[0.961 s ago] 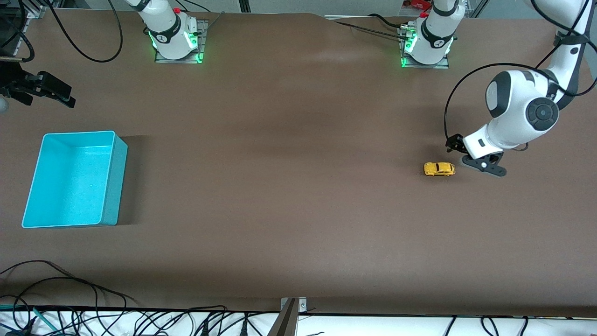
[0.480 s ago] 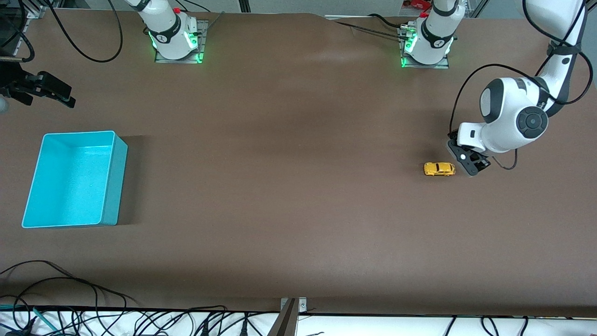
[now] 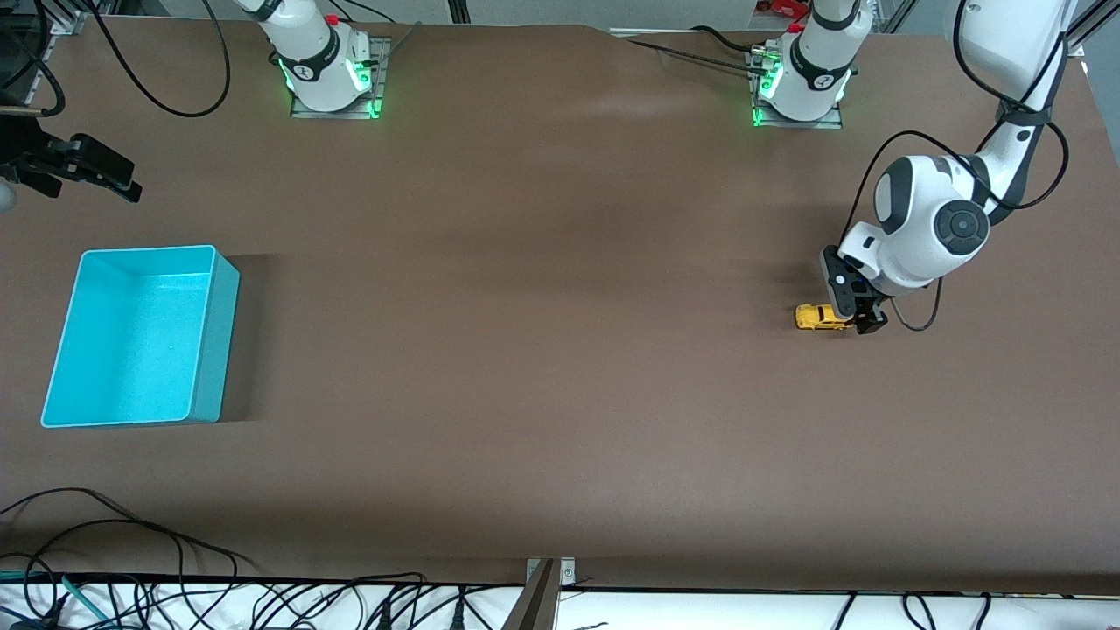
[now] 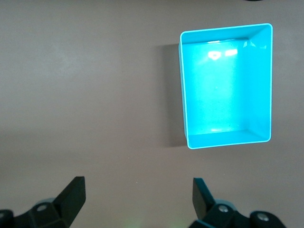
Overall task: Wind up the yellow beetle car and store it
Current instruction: 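Close the left gripper on the yellow car's body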
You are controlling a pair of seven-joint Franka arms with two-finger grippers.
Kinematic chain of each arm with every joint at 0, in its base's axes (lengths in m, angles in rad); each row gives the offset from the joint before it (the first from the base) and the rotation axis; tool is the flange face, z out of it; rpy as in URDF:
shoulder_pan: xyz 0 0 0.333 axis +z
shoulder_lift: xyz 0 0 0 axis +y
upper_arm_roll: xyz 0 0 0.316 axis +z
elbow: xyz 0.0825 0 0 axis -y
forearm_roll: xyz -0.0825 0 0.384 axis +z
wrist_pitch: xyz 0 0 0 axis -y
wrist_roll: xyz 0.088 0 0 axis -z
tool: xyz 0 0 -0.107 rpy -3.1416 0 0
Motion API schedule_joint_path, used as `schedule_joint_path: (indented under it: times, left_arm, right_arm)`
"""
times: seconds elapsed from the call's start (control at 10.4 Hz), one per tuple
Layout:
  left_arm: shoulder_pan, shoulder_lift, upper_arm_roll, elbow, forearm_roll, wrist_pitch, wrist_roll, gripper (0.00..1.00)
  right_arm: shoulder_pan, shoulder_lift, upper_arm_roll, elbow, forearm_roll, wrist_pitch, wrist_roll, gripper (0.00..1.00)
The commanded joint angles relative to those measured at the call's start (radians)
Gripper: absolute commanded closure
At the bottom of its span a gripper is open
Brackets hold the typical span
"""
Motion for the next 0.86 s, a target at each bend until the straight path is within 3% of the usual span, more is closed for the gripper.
schedule_joint_path:
  times: [0.0, 0.48, 0.77]
  left_arm:
    - [-0.022, 0.031, 0.002, 0.003, 0.018, 0.054, 0.021, 0.0]
    - [-0.028, 0.068, 0.002, 0.011, 0.017, 0.089, 0.021, 0.01]
    - [-0.031, 0.066, 0.004, 0.011, 0.018, 0.089, 0.021, 0.55]
  right_arm:
    - [0.002, 0.003, -0.002, 0.017, 0.001, -0.007, -0.011, 0.0]
    - [0.002, 0.003, -0.002, 0.017, -0.001, -0.007, -0.011, 0.0]
    - [0.002, 0.003, -0.002, 0.017, -0.001, -0.006, -0.011, 0.0]
